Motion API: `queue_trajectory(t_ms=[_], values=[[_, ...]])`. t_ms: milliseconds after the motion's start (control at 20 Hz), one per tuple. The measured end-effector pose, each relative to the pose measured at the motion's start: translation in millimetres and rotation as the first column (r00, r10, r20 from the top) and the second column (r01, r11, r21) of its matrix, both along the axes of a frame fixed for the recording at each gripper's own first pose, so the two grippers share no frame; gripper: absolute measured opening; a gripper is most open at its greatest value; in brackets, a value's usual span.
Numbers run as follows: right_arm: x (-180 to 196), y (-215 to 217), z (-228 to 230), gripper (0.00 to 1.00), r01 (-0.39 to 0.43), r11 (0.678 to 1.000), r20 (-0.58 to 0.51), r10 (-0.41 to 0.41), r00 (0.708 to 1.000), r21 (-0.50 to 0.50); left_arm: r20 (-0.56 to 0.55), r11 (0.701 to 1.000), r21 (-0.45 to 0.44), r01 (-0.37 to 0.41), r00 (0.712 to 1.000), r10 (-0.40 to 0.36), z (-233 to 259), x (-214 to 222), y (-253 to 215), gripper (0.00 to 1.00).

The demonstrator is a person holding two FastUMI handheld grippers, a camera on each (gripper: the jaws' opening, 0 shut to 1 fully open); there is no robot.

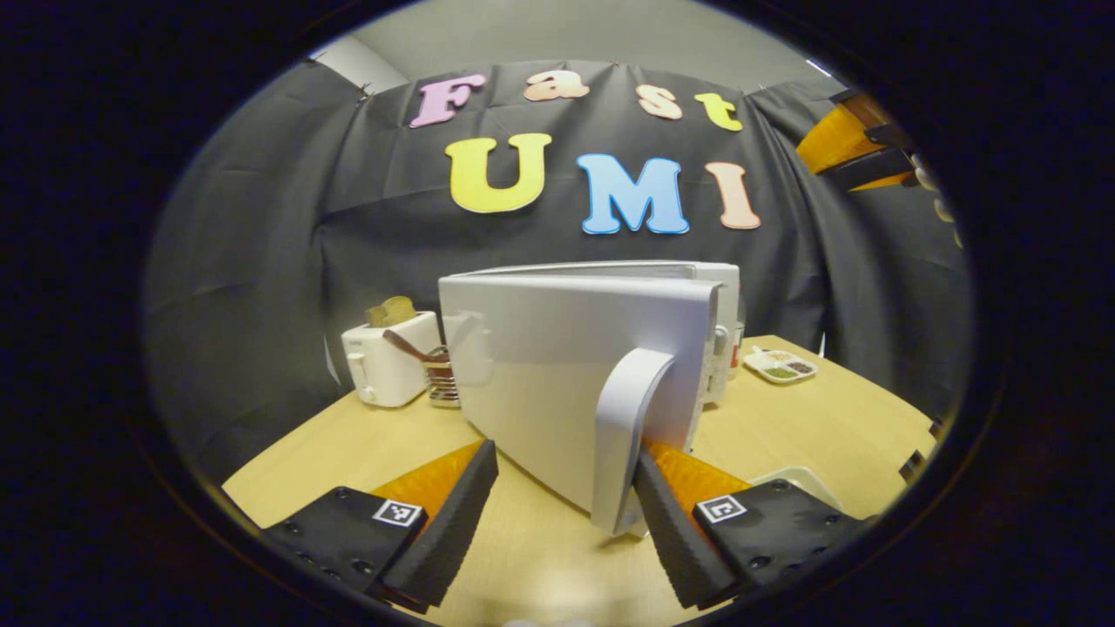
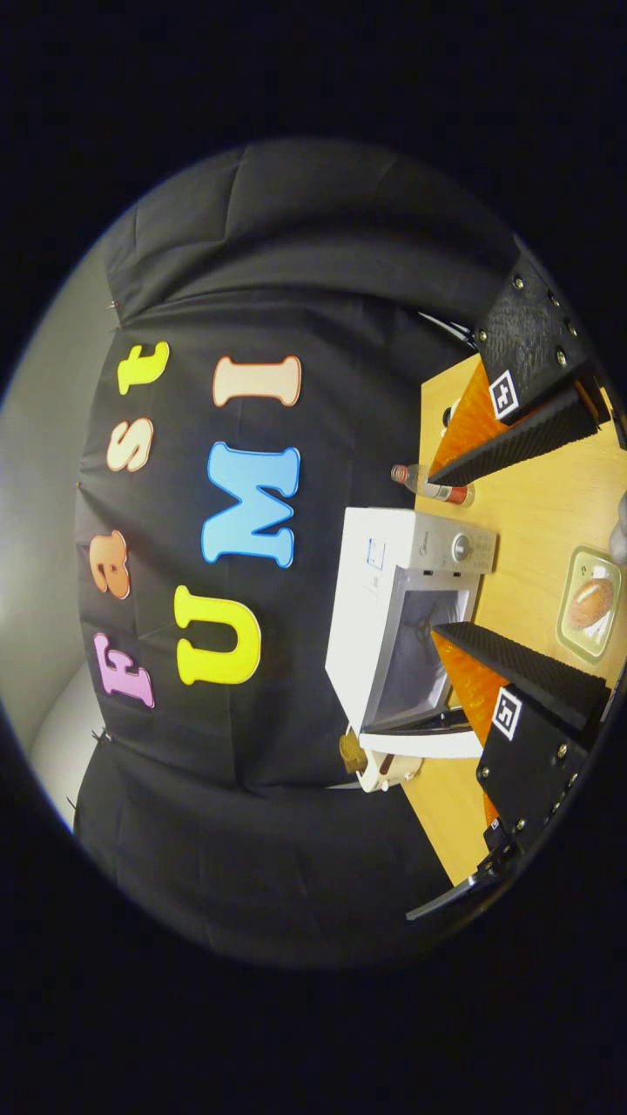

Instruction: Open the microwave oven with the left hand, put the food in, and close the microwave oven.

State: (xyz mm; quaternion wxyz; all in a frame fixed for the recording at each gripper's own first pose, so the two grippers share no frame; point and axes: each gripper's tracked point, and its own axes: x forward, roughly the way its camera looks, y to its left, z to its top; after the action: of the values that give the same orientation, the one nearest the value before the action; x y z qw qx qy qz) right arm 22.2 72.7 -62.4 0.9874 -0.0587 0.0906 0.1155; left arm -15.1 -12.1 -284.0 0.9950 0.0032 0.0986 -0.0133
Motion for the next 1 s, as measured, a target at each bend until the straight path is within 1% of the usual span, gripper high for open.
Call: queue_trajectory(t_ms=[100, 150, 350, 500, 550, 600, 650, 700, 800, 900, 1000], values=[[-3.0, 17.5, -4.8, 0.96, -0.037, 0.999, -0.015, 0.037, 0.999, 0.006, 0.022, 0.998, 0.036, -0.058, 0.998, 0.057, 5.2, -11.5, 27.7, 0.99], [-4.6, 27.0, -8.1, 0.96, -0.055, 0.998, -0.022, 0.055, 0.998, 0.012, 0.024, 0.995, 0.043, -0.086, 0.996, 0.085, 5.0, -16.4, 43.3, 0.98], [-7.5, 49.5, -19.8, 0.96, -0.104, 0.994, -0.044, 0.104, 0.994, 0.019, -0.016, 0.989, 0.021, -0.145, 0.989, 0.145, -0.2, -37.6, 90.7, 0.97], [-9.3, 60.6, -33.1, 0.96, -0.122, 0.992, -0.070, 0.123, 0.990, 0.019, -0.006, 0.985, 0.013, -0.170, 0.985, 0.170, -1.1, -50.5, 111.4, 0.95], [-9.7, 62.3, -37.5, 0.96, -0.120, 0.993, -0.080, 0.121, 0.989, 0.016, -0.004, 0.985, 0.007, -0.174, 0.985, 0.174, -2.4, -53.4, 121.4, 1.00], [-11.2, 66.0, -42.0, 0.96, -0.127, 0.992, -0.093, 0.128, 0.987, 0.023, -0.004, 0.985, -0.014, -0.173, 0.985, 0.173, -3.6, -54.7, 128.2, 0.99], [-13.4, 71.5, -47.3, 0.96, -0.135, 0.990, -0.100, 0.137, 0.985, 0.027, -0.010, 0.984, -0.028, -0.177, 0.984, 0.177, -7.3, -56.7, 134.5, 0.95], [-14.5, 73.5, -50.3, 0.96, -0.144, 0.989, -0.098, 0.145, 0.984, 0.020, -0.011, 0.983, -0.036, -0.182, 0.983, 0.182, -7.2, -57.7, 142.1, 0.98], [-17.0, 72.9, -61.7, 0.96, -0.159, 0.987, -0.100, 0.159, 0.982, 0.012, -0.020, 0.980, -0.038, -0.194, 0.981, 0.194, -8.6, -63.2, 152.3, 0.99], [-19.4, 64.9, -84.6, 0.96, -0.157, 0.988, -0.127, 0.157, 0.979, 0.016, -0.006, 0.975, 0.011, -0.223, 0.975, 0.223, -3.8, -71.9, 166.1, 1.00], [-21.2, 55.7, -112.0, 0.96, -0.149, 0.989, -0.166, 0.151, 0.975, 0.022, 0.011, 0.969, 0.064, -0.240, 0.971, 0.240, 6.8, -78.0, 181.3, 0.97]])
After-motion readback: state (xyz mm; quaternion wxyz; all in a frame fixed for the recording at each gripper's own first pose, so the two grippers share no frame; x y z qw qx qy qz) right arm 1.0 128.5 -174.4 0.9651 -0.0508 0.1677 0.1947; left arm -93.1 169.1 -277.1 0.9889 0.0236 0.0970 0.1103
